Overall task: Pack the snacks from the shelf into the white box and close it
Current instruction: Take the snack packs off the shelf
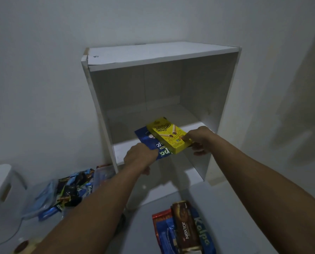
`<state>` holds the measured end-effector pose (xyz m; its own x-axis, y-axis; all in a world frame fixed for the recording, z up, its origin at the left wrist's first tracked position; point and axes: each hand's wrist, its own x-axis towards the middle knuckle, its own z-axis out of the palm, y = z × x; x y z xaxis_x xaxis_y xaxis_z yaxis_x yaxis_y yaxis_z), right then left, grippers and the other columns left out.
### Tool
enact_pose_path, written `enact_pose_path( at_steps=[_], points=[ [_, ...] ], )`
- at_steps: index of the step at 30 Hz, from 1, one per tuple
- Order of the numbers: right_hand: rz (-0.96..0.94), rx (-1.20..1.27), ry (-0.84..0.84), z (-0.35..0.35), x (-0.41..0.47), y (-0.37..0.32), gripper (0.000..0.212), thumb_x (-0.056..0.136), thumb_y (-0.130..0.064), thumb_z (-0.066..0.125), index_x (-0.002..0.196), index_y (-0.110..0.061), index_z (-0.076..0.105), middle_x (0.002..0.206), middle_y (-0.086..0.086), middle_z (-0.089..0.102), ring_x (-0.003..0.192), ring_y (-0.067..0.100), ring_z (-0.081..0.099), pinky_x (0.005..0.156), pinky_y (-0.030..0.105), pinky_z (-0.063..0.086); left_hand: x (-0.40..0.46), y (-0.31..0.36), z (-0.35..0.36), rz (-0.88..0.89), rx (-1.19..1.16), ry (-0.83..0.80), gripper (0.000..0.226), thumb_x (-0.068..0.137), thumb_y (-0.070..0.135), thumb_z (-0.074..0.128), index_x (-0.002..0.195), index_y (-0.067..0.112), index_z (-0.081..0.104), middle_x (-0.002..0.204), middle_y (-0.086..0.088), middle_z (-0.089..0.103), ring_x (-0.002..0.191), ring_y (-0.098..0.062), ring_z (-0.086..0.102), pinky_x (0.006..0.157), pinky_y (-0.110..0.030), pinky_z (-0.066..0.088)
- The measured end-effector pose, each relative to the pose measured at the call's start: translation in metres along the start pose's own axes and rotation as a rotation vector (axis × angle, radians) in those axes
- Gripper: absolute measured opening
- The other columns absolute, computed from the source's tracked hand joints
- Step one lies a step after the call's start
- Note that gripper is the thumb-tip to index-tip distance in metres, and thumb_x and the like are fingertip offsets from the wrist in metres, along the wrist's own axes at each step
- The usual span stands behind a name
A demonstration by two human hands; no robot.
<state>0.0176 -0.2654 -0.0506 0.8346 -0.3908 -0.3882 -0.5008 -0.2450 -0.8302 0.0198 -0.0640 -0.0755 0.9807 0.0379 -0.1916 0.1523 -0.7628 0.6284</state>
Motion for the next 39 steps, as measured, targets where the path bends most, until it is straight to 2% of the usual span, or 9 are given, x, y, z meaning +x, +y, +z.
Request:
enact_pose_path(
  at_steps=[2, 4, 11, 14, 17, 25, 28, 30, 39],
  points=[
    [0.033, 0.064, -0.055, 0.001, -0.004, 0.002, 0.018, 0.084, -0.015, 0.068, 0.093, -0.006, 0.055, 0.081, 0.013, 0.055, 0.064, 0.024, 0.054, 0.063, 0.040, 0.052, 0.003, -0.001, 0.001, -0.093, -0.307, -0.129, 0.037, 0.076, 0.034, 0.066, 0.096, 0.003, 0.061, 0.073, -0.013, 0.070, 0.056, -0.028, 0.069, 0.052, -0.036, 0.059],
    [0.046, 0.127, -0.082, 0.002, -0.008, 0.004, 0.021, 0.085, -0.013, 0.068, 0.099, -0.005, 0.053, 0.082, 0.014, 0.056, 0.060, 0.025, 0.056, 0.060, 0.040, 0.053, 0.002, -0.001, -0.001, -0.169, -0.552, -0.200, 0.030, 0.082, 0.018, 0.068, 0.103, -0.001, 0.057, 0.073, -0.016, 0.066, 0.054, -0.026, 0.066, 0.042, -0.028, 0.052],
    [0.074, 0.348, -0.055, -0.006, -0.042, 0.018, 0.012, 0.084, -0.008, 0.062, 0.094, -0.007, 0.056, 0.085, 0.015, 0.061, 0.068, 0.025, 0.064, 0.062, 0.039, 0.060, -0.006, -0.007, -0.009, -0.107, -0.858, -0.181, 0.023, 0.066, -0.014, 0.067, 0.086, -0.005, 0.059, 0.080, -0.020, 0.064, 0.064, -0.030, 0.065, 0.057, -0.042, 0.060],
    [0.068, 0.397, 0.005, -0.014, -0.066, 0.029, 0.008, 0.083, -0.008, 0.058, 0.091, -0.009, 0.057, 0.080, 0.010, 0.058, 0.071, 0.020, 0.062, 0.063, 0.038, 0.059, -0.009, -0.013, -0.015, -0.007, -0.739, -0.092, 0.025, 0.052, -0.007, 0.069, 0.066, 0.007, 0.054, 0.081, -0.019, 0.063, 0.073, -0.031, 0.064, 0.067, -0.050, 0.059],
    [0.061, 0.414, 0.060, -0.024, -0.092, 0.043, 0.014, 0.081, -0.006, 0.059, 0.095, -0.007, 0.060, 0.088, 0.012, 0.059, 0.074, 0.024, 0.064, 0.067, 0.038, 0.060, -0.019, -0.016, -0.023, 0.115, -0.602, -0.060, 0.026, 0.064, -0.006, 0.067, 0.060, 0.016, 0.054, 0.075, -0.005, 0.062, 0.078, -0.027, 0.063, 0.067, -0.035, 0.054],
    [0.070, 0.418, 0.352, -0.036, -0.176, 0.103, 0.026, 0.073, 0.001, 0.067, 0.097, 0.006, 0.062, 0.086, 0.022, 0.061, 0.068, 0.039, 0.066, 0.078, 0.050, 0.059, -0.068, -0.018, -0.017, 0.367, -0.475, -0.247, 0.034, 0.075, -0.010, 0.056, 0.101, 0.005, 0.073, 0.097, -0.008, 0.067, 0.090, -0.025, 0.064, 0.078, -0.033, 0.055],
    [0.102, 0.383, 0.447, -0.038, -0.212, 0.132, 0.034, 0.071, -0.001, 0.070, 0.103, 0.010, 0.062, 0.087, 0.022, 0.060, 0.062, 0.037, 0.065, 0.069, 0.047, 0.060, -0.096, -0.017, -0.001, 0.459, -0.403, -0.305, 0.035, 0.074, -0.010, 0.056, 0.102, 0.004, 0.073, 0.094, -0.008, 0.066, 0.089, -0.021, 0.061, 0.083, -0.028, 0.051],
    [0.131, 0.356, 0.514, -0.042, -0.234, 0.152, 0.035, 0.072, -0.002, 0.071, 0.102, 0.011, 0.061, 0.084, 0.021, 0.059, 0.059, 0.036, 0.064, 0.066, 0.046, 0.061, -0.114, -0.016, 0.014, 0.506, -0.366, -0.355, 0.034, 0.072, -0.008, 0.057, 0.098, 0.007, 0.074, 0.095, -0.010, 0.068, 0.091, -0.025, 0.064, 0.086, -0.035, 0.054],
    [0.321, 0.201, 0.725, -0.071, -0.317, 0.255, 0.022, 0.064, -0.008, 0.080, 0.077, 0.001, 0.066, 0.063, 0.015, 0.060, 0.048, 0.029, 0.062, 0.061, 0.044, 0.061, -0.196, -0.012, 0.103, 0.721, -0.116, -0.541, 0.037, 0.075, -0.004, 0.059, 0.108, 0.009, 0.072, 0.117, -0.010, 0.068, 0.106, -0.028, 0.063, 0.092, -0.037, 0.052]
  ],
)
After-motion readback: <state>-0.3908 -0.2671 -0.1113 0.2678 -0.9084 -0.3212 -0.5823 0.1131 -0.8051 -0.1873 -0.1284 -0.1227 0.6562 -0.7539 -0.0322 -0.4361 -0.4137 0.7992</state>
